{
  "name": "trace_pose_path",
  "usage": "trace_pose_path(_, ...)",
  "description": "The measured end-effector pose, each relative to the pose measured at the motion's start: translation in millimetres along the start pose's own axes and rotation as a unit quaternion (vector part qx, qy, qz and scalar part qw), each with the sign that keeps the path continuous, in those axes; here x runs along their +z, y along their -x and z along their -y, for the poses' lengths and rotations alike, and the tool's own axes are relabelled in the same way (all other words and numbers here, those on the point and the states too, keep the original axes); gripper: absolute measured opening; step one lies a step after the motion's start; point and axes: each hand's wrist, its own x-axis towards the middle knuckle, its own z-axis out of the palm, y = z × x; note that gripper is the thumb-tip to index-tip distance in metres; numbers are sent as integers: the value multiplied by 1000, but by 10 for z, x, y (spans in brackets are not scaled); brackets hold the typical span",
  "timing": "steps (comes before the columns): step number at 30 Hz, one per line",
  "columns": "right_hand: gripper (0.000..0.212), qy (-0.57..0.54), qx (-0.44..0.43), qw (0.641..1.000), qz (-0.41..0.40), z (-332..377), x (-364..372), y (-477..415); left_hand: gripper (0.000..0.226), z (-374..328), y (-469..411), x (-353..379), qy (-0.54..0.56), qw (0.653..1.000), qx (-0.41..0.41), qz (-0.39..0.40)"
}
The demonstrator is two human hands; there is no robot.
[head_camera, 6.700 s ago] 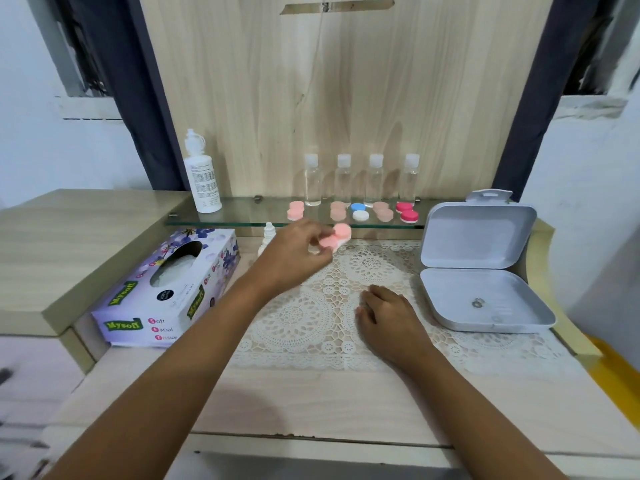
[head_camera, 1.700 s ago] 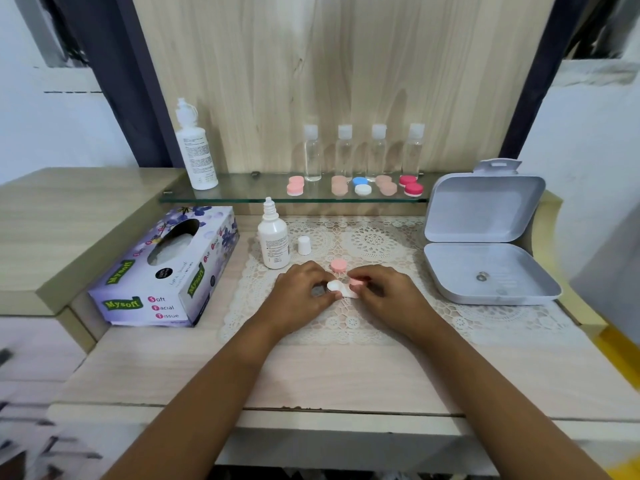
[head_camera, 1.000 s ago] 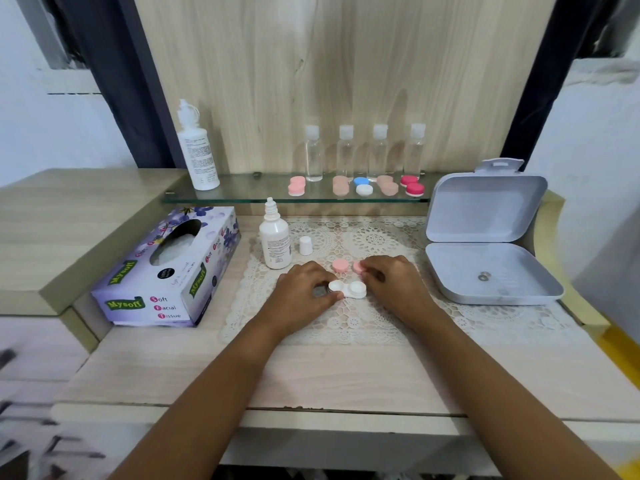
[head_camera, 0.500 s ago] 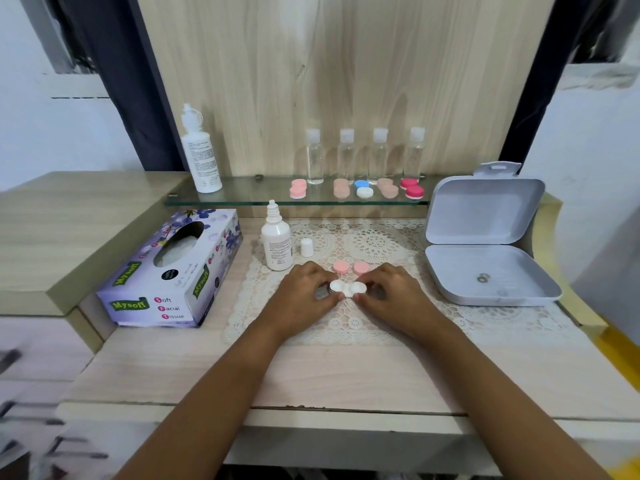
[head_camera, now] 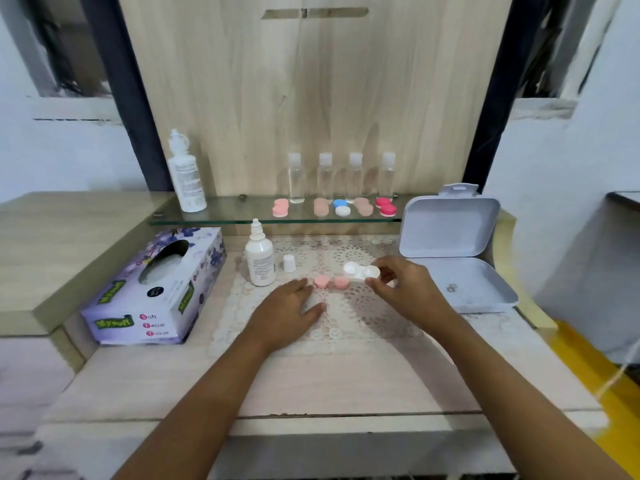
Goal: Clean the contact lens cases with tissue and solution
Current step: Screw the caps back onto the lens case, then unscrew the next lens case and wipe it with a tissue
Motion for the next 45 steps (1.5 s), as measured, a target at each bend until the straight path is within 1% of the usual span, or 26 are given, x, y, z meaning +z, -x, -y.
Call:
trace_pose_path(7,20,72,-20,995,-60,-267,-444,89,59,-13,8,-6,11,1000,-6,-1)
trace_pose_path(10,20,140,-34,987,-77,-454,-584,103,58,-18,10,-8,13,1000,-4,-1)
trace_pose_path(13,24,204,-45,975,-81,-605,-681,95,59,-10,8,-10,10,1000,-3,-2)
trace_pose_path(16,31,272,-88,957,-56,-695,-723,72,59,1,12,-9,10,1000,-2,0)
trace_pose_path(19,40,347,-141,927,-1,-753,-746,-4,59,5,14,-14,13,1000,-1,1)
trace_pose_path(23,42,416,-176,889,71,-782,-723,-69,58,11,7,-7,14,1000,-1,0)
trace_pose_path(26,46,438,-202,872,81,-778,-703,-91,58,12,8,-4,23,1000,-2,0)
trace_pose_path(30,54,439,-215,870,69,-820,-680,-88,57,22,-3,6,21,1000,-3,-6)
trace_pose_path(33,51,413,-203,887,36,-862,-647,-91,56,35,-7,20,25,1000,-5,-6)
trace_pose_path(35,43,365,-186,912,2,-818,-633,-85,57,42,-7,23,24,1000,-5,-6)
trace_pose_path(38,29,203,-136,967,-66,-623,-593,-62,57,47,-16,21,25,1000,-4,-6)
trace_pose_path(39,29,150,-117,977,-91,-539,-562,-64,57,49,-19,18,28,1000,-5,-6)
trace_pose_path(41,28,82,-100,984,-124,-372,-466,-79,57,49,-23,16,34,999,-4,-6)
trace_pose_path(43,27,28,-84,989,-121,-219,-336,-91,57,57,-26,15,40,999,-4,-7)
trace_pose_path(45,26,-20,-52,995,-83,-76,-189,-69,57,70,-26,12,46,999,-5,-9)
